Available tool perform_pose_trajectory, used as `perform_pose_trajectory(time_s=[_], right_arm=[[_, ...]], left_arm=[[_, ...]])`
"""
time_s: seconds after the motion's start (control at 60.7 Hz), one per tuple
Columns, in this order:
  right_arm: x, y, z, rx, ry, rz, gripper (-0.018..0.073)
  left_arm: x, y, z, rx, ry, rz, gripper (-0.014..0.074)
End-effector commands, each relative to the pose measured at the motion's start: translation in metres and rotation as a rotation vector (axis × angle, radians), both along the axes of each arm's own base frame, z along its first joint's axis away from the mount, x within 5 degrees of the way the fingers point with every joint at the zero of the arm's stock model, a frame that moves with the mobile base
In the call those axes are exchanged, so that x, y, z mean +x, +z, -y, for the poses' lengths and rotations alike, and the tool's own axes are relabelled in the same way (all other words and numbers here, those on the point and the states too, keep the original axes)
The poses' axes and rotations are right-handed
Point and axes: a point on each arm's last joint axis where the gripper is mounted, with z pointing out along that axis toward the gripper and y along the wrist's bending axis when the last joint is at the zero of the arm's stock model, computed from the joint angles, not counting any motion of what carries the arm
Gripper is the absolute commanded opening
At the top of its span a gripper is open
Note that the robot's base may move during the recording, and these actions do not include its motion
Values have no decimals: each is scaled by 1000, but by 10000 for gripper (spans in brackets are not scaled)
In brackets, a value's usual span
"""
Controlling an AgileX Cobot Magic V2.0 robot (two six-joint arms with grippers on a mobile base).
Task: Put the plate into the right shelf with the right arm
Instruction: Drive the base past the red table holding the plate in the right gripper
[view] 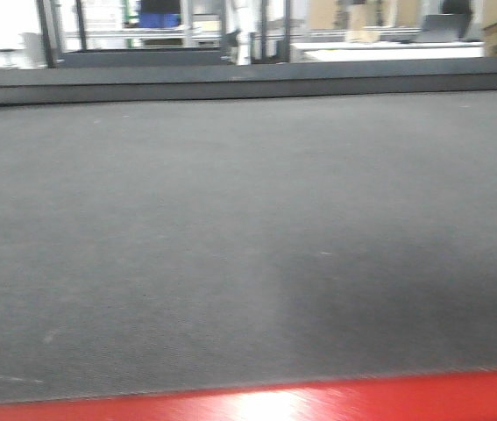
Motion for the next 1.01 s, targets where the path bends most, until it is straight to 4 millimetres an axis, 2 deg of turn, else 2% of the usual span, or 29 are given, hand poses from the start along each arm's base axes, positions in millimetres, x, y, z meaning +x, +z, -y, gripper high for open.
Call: perform_pose_trajectory(time_s=[0.0,0.989], right_arm=[[-3,16,0,16,15,109,54],[-3,16,0,16,15,109,54]], left_arm=[[-2,7,0,-13,1,98,-47],[-2,7,0,-13,1,98,-47]])
